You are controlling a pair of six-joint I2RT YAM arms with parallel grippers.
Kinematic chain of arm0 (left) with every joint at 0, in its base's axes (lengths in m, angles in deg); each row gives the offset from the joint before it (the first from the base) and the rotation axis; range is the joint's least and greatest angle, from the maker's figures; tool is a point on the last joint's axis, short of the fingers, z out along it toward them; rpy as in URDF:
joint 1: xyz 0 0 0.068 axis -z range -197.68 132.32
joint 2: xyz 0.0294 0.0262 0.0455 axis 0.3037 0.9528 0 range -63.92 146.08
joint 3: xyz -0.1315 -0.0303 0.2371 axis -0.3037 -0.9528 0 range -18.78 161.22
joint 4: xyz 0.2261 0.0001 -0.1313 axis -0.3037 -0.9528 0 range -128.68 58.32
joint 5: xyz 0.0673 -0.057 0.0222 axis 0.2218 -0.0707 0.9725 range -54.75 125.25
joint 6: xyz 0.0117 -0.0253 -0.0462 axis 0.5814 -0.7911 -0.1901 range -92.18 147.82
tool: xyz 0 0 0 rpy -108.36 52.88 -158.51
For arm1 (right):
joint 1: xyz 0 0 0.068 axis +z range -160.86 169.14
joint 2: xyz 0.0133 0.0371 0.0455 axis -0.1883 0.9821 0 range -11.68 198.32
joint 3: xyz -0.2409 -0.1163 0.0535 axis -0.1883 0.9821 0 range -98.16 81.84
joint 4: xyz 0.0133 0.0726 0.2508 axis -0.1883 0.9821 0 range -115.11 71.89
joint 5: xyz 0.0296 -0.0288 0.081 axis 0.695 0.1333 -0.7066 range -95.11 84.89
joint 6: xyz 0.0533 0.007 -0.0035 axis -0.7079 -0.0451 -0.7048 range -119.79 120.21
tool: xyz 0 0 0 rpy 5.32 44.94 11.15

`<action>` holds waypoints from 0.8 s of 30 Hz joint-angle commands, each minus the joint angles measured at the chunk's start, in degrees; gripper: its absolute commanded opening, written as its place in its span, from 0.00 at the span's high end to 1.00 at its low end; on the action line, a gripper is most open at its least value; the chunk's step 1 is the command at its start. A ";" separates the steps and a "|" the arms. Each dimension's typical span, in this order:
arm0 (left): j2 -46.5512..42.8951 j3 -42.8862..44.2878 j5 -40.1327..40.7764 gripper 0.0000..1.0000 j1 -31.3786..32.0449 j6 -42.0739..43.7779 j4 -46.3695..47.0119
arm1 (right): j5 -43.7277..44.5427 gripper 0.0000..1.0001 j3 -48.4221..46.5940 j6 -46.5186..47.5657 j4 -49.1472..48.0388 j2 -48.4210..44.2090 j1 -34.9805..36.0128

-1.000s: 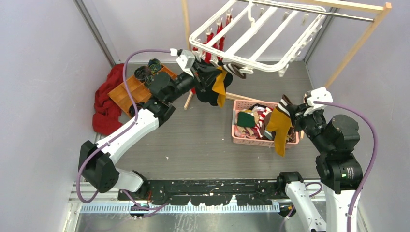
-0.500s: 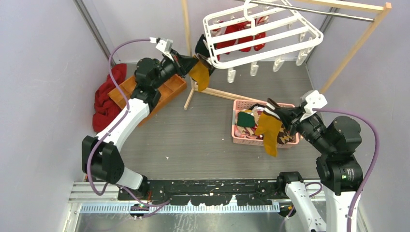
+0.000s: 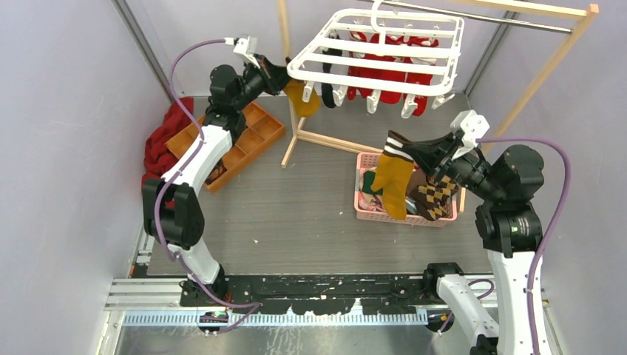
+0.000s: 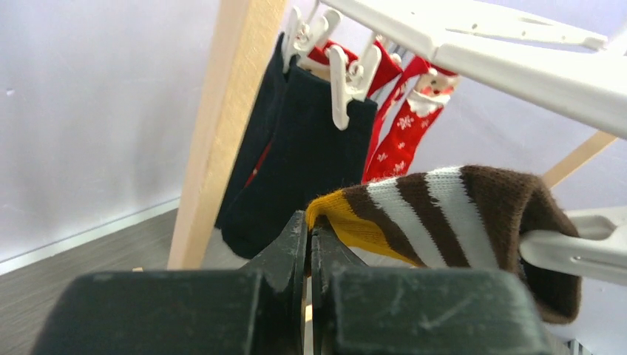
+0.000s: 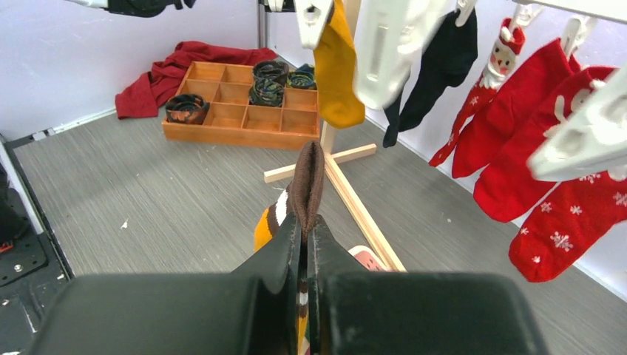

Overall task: Clip the socks to the hanger
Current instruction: Rotate the hanger at the clothesline.

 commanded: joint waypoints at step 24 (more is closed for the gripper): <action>-7.75 -7.10 3.27 0.48 -4.41 -8.75 2.00 | -0.06 0.99 -12.47 0.34 -12.19 17.33 7.07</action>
